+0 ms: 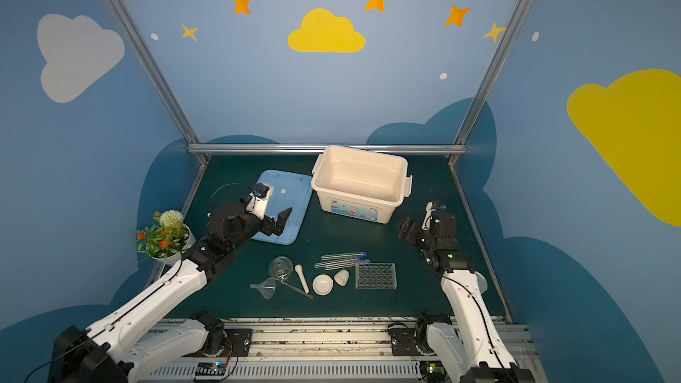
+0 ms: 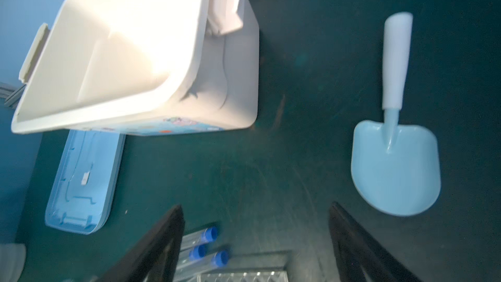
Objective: Organize the chemistry lab equipment
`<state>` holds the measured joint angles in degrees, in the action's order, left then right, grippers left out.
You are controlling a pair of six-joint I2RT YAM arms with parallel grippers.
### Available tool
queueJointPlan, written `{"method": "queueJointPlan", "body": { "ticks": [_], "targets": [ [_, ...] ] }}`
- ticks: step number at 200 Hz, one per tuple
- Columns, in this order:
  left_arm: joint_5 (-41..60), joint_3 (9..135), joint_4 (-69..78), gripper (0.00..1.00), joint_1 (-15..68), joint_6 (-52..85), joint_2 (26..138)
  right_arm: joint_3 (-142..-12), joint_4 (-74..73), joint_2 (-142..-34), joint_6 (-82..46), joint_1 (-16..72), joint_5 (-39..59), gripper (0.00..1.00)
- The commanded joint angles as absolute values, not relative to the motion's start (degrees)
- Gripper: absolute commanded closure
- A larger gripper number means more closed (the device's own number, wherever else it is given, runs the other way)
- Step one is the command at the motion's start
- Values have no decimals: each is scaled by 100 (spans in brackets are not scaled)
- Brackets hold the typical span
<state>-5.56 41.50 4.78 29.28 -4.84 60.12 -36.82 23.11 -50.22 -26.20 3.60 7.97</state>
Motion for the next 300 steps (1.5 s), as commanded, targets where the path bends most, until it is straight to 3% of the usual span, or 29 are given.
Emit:
{"method": "queueJointPlan", "body": {
  "ticks": [1,76,109,186,247,300],
  "targets": [
    [-532,4450,238,0,3485,-297,6252,-3655,3229,-4896,-3194,673,819,19],
    [-254,5265,-582,0,5389,1132,7522,-2967,3791,-4488,-4121,1089,858,25],
    [370,5402,-298,1,5742,1890,8075,-2711,3743,-4413,-4199,1132,926,29],
    [482,5551,299,9,6362,3081,9365,-2356,3396,-4446,-4206,1209,1091,38],
    [431,5994,116,24,6363,3426,9966,-2223,3359,-4353,-4206,1222,1110,41],
    [368,6135,-54,46,6354,3602,10205,-2173,3270,-4064,-4210,1222,896,43]
  ]
}}
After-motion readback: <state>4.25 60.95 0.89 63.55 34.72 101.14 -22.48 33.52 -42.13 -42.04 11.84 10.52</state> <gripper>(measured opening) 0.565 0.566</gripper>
